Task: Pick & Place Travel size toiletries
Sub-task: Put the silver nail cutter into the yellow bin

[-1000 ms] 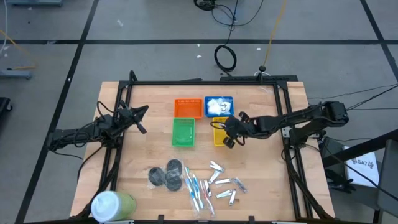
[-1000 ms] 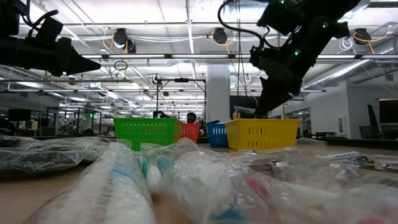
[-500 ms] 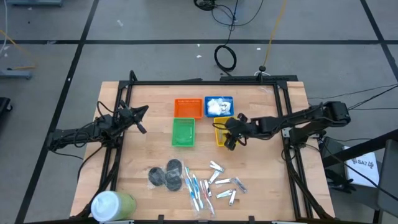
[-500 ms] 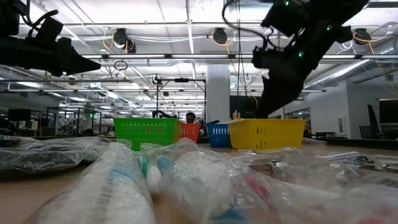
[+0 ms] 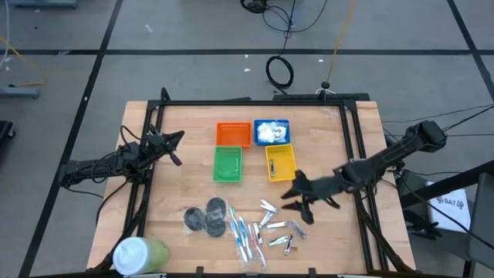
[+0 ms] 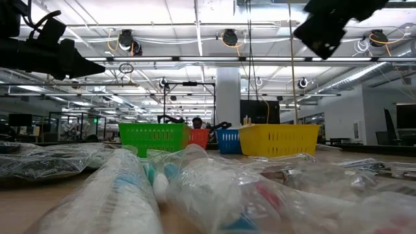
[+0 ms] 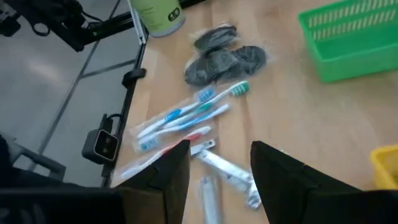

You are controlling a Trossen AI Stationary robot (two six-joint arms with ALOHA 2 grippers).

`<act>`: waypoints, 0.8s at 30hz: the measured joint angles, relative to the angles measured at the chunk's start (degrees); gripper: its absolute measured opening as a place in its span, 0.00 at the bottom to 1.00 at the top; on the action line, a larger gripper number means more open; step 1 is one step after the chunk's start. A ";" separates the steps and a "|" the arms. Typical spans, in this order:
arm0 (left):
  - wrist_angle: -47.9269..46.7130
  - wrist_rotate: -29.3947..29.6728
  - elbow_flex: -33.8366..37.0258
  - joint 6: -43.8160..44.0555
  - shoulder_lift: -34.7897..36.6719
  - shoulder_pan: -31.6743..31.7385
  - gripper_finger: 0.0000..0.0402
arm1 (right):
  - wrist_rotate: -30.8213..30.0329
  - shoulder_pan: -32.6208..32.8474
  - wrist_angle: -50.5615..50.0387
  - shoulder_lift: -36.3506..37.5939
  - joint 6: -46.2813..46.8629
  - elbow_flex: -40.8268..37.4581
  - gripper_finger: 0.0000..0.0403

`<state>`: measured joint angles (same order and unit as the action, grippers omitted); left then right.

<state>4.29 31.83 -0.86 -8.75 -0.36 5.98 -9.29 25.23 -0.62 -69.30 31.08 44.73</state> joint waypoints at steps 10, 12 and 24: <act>0.01 0.01 0.00 0.00 0.00 0.00 0.00 | -9.34 15.66 -0.70 -5.39 11.49 -2.43 0.45; 0.00 0.02 0.00 0.00 0.00 0.00 0.00 | -10.08 16.86 -1.50 -7.40 14.89 -2.43 0.45; 0.02 0.03 0.00 0.00 0.00 0.00 0.00 | -3.92 19.49 -0.88 -22.32 28.39 -2.43 0.43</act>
<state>4.31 31.86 -0.86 -8.75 -0.36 5.97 -13.20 44.72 -1.50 -91.62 59.48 42.30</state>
